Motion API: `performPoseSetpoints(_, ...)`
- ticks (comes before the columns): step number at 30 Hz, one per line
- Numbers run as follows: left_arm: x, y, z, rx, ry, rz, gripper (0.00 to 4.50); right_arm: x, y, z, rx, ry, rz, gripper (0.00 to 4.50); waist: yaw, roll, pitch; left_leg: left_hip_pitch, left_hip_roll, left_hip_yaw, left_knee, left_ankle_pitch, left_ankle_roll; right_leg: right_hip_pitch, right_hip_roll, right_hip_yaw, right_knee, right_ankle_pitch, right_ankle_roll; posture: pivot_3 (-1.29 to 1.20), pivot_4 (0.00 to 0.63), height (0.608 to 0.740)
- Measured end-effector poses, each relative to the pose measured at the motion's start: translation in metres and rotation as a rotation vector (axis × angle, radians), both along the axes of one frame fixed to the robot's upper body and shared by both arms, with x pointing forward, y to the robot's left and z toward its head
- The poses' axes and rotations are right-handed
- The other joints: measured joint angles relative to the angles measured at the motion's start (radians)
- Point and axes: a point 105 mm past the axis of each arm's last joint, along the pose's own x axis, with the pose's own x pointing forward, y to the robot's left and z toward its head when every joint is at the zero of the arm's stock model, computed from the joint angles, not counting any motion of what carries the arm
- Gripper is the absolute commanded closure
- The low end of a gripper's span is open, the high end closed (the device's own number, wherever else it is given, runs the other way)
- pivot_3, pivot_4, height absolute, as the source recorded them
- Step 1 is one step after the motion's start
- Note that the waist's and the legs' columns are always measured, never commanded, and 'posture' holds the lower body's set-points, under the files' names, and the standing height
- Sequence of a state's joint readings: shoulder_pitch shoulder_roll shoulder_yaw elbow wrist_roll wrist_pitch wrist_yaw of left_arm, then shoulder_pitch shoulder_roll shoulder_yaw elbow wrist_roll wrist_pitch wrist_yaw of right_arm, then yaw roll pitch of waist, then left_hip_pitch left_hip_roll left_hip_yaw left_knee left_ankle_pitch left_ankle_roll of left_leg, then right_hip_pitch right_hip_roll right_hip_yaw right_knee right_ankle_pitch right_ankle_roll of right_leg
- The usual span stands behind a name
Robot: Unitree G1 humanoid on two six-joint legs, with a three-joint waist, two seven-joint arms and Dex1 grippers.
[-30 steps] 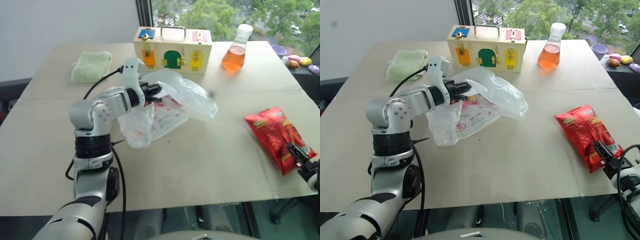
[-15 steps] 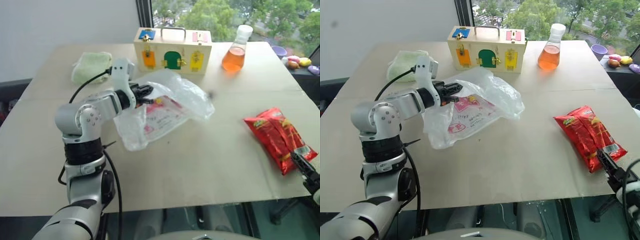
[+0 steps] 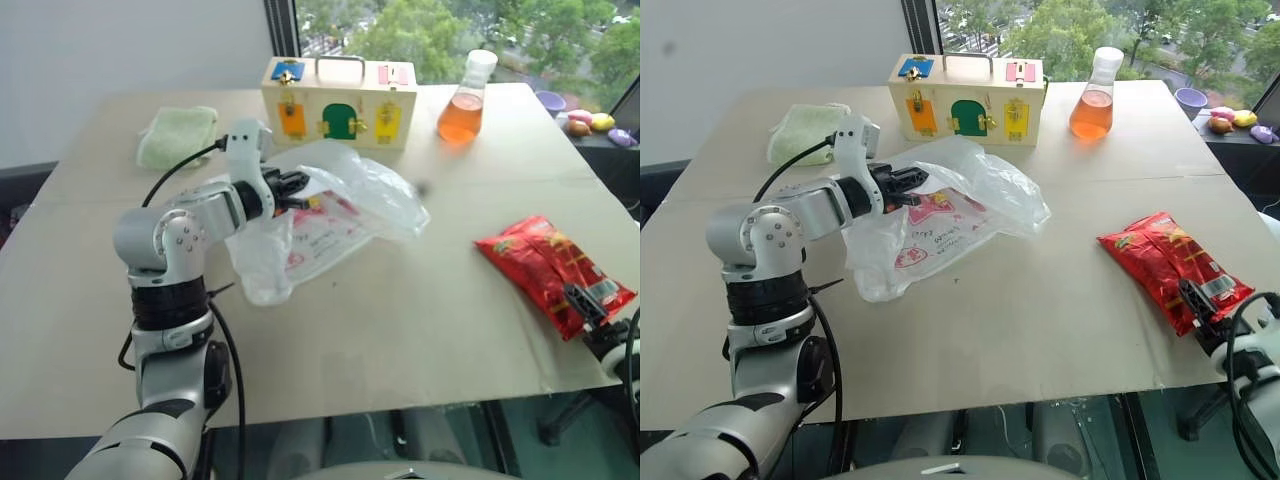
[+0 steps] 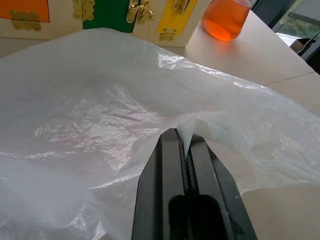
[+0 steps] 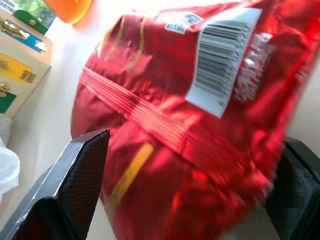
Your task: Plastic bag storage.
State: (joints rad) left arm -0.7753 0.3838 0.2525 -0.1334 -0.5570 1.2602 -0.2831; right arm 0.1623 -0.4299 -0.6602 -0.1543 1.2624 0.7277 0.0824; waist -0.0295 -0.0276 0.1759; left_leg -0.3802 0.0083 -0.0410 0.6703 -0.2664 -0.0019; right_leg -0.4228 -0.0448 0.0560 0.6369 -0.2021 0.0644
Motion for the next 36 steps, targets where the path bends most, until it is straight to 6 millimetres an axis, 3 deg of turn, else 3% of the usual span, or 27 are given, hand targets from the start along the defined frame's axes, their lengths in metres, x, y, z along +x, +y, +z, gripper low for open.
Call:
performPoseSetpoints(3, 0.000, 0.000, 0.000, -0.002, 0.000, 0.002, 4.50, 0.010, -0.004, -0.006, -0.001, -0.008, -0.002, 1.45, -0.005, 0.000, 0.000, 0.000, 0.000, -0.001, 0.000, 0.000, 0.000, 0.001, 0.000, 0.000, 0.000, 0.001, 0.002, 0.00, 0.150, 0.740)
performPoseSetpoints(5, 0.000, 0.001, 0.001, -0.007, -0.002, 0.007, 4.50, 0.009, -0.005, -0.009, -0.010, -0.008, -0.003, 2.69, -0.006, 0.000, 0.000, 0.000, 0.000, -0.001, 0.000, 0.000, 0.000, 0.001, 0.000, -0.001, 0.000, 0.002, 0.002, 0.00, 0.150, 0.740)
performPoseSetpoints(7, 0.000, 0.002, 0.001, -0.011, -0.003, 0.012, 4.50, 0.008, -0.003, -0.011, -0.005, -0.015, 0.010, 3.37, -0.008, 0.000, 0.000, 0.000, 0.000, -0.001, -0.001, 0.000, 0.000, 0.001, 0.000, -0.001, 0.000, 0.002, 0.002, 0.00, 0.150, 0.740)
performPoseSetpoints(9, 0.000, 0.000, 0.001, -0.031, 0.003, 0.011, 4.50, 0.006, 0.006, -0.002, -0.008, -0.061, 0.036, 4.46, -0.008, 0.000, 0.000, 0.000, 0.000, -0.001, -0.001, 0.000, 0.001, 0.001, 0.000, 0.000, 0.000, 0.002, 0.002, 0.00, 0.150, 0.740)
performPoseSetpoints(13, 0.000, 0.001, 0.003, -0.060, 0.005, 0.014, 4.50, 0.005, 0.028, 0.018, 0.014, -0.142, 0.111, 4.46, -0.009, 0.001, 0.001, 0.000, 0.000, -0.001, -0.001, 0.000, 0.001, 0.000, 0.000, 0.000, 0.000, 0.002, 0.002, 0.00, 0.150, 0.740)
performPoseSetpoints(14, 0.002, 0.001, 0.007, -0.067, 0.002, 0.015, 4.50, 0.003, 0.043, 0.037, 0.016, -0.204, 0.166, 4.46, -0.009, 0.002, 0.001, 0.000, 0.000, -0.001, -0.001, 0.000, 0.001, 0.000, 0.000, -0.001, 0.000, 0.002, 0.002, 0.00, 0.150, 0.740)
performPoseSetpoints(16, 0.005, 0.000, 0.013, -0.077, -0.007, 0.012, 4.50, 0.002, 0.058, 0.056, 0.016, -0.263, 0.222, 4.46, -0.008, 0.002, 0.001, 0.000, 0.000, -0.002, -0.001, 0.000, 0.001, 0.000, 0.000, -0.001, 0.000, 0.001, 0.002, 0.00, 0.150, 0.740)
performPoseSetpoints(18, 0.009, 0.000, 0.020, -0.092, -0.017, 0.011, 4.50, -0.007, 0.087, 0.084, 0.018, -0.348, 0.334, 4.46, -0.008, 0.002, 0.001, -0.001, 0.000, -0.002, -0.001, 0.000, 0.001, 0.000, 0.000, -0.001, 0.000, 0.001, 0.002, 0.00, 0.150, 0.740)
performPoseSetpoints(22, 0.014, -0.001, 0.019, -0.106, -0.003, 0.012, 4.50, -0.021, 0.128, 0.115, 0.027, -0.422, 0.502, 4.46, -0.008, 0.002, 0.001, -0.002, -0.001, -0.003, -0.001, -0.001, 0.001, 0.000, 0.000, -0.002, -0.001, 0.002, 0.002, 0.00, 0.150, 0.740)
performPoseSetpoints(26, 0.019, -0.005, 0.026, -0.123, -0.014, 0.003, 4.50, -0.025, 0.166, 0.135, 0.082, -0.455, 0.657, 4.46, -0.007, 0.001, 0.002, -0.002, -0.001, -0.003, -0.001, -0.001, 0.001, 0.000, 0.000, -0.002, -0.001, 0.001, 0.002, 0.00, 0.150, 0.740)
performPoseSetpoints(30, 0.020, -0.007, 0.034, -0.127, -0.039, 0.000, 4.50, -0.029, 0.188, 0.149, 0.122, -0.474, 0.762, 4.46, -0.006, 0.001, 0.002, -0.003, -0.001, -0.004, -0.001, -0.001, 0.001, 0.000, -0.001, -0.003, -0.003, 0.002, 0.002, 0.00, 0.150, 0.740)
performPoseSetpoints(36, 0.021, -0.007, 0.034, -0.125, -0.037, 0.018, 4.50, -0.037, 0.203, 0.160, 0.110, -0.502, 0.855, 4.46, -0.004, 0.001, 0.002, -0.005, -0.001, -0.006, -0.001, -0.001, 0.001, 0.000, -0.001, -0.005, -0.005, 0.004, -0.001, 0.00, 0.150, 0.740)
